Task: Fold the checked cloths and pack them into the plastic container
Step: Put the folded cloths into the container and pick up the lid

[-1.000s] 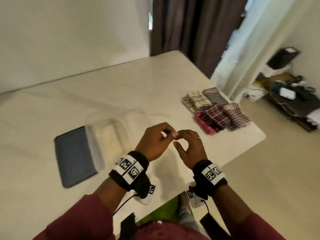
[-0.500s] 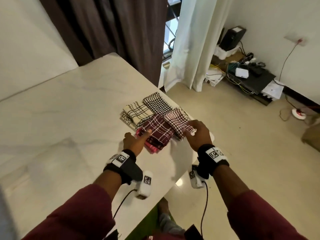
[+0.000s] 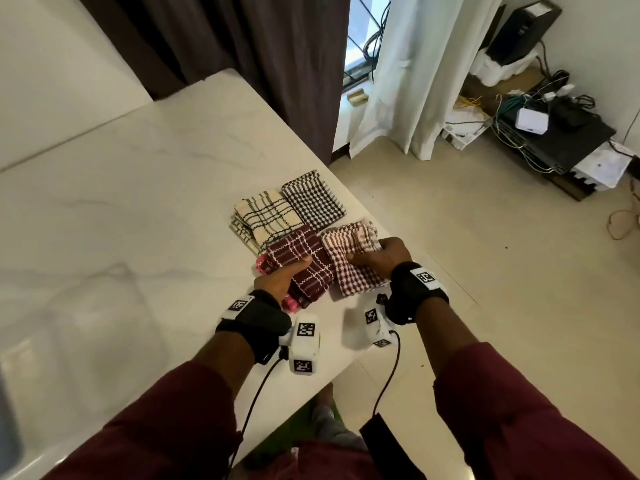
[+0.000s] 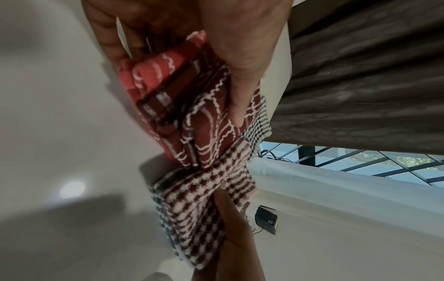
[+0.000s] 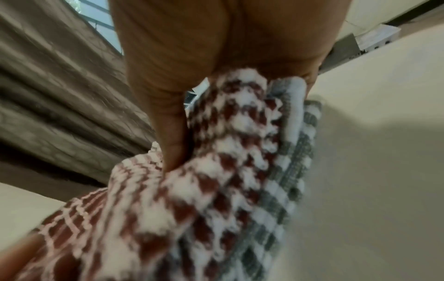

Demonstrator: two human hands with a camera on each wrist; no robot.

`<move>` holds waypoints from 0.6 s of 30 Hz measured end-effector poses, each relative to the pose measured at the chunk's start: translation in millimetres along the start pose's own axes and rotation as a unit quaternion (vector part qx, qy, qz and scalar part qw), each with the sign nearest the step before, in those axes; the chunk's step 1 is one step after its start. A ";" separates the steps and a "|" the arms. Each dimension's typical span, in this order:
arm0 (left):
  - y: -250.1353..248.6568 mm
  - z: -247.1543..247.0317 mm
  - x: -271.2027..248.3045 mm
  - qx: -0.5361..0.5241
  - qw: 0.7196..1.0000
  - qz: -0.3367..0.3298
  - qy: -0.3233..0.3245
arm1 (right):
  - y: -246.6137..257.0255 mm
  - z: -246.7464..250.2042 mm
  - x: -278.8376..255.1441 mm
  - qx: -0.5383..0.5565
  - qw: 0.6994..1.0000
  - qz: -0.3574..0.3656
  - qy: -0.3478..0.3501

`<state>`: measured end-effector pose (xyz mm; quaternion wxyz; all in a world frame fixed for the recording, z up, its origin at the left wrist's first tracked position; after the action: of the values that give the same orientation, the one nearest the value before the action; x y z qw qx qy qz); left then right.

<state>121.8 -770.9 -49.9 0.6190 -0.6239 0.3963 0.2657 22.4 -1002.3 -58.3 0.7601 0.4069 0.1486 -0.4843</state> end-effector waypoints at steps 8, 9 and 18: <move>7.6 29.1 -25.7 -0.034 0.997 -0.050 0.037 | 14.0 -11.1 -44.4 0.077 0.988 0.120 0.056; 1.7 37.8 -32.3 -0.040 0.996 -0.073 0.044 | 23.6 -8.9 -49.7 0.085 0.985 0.141 0.057; -79.7 152.7 -115.2 -0.105 0.956 -0.272 0.026 | 162.8 -29.1 -125.7 0.310 0.901 0.280 0.114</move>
<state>148.9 -608.2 75.5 0.5885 -0.7763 0.1969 0.1110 105.7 -870.2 78.8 0.6772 0.6996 -0.0432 -0.2237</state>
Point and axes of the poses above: each hand's wrist, its own x-axis towards the middle knuckle, its own z-axis out of the back of the hand, y = z × x, the point moved 8 cm from there along x, towards the middle knuckle, and after that the axes turned 13 degrees about -x, right-handed, at the moved point
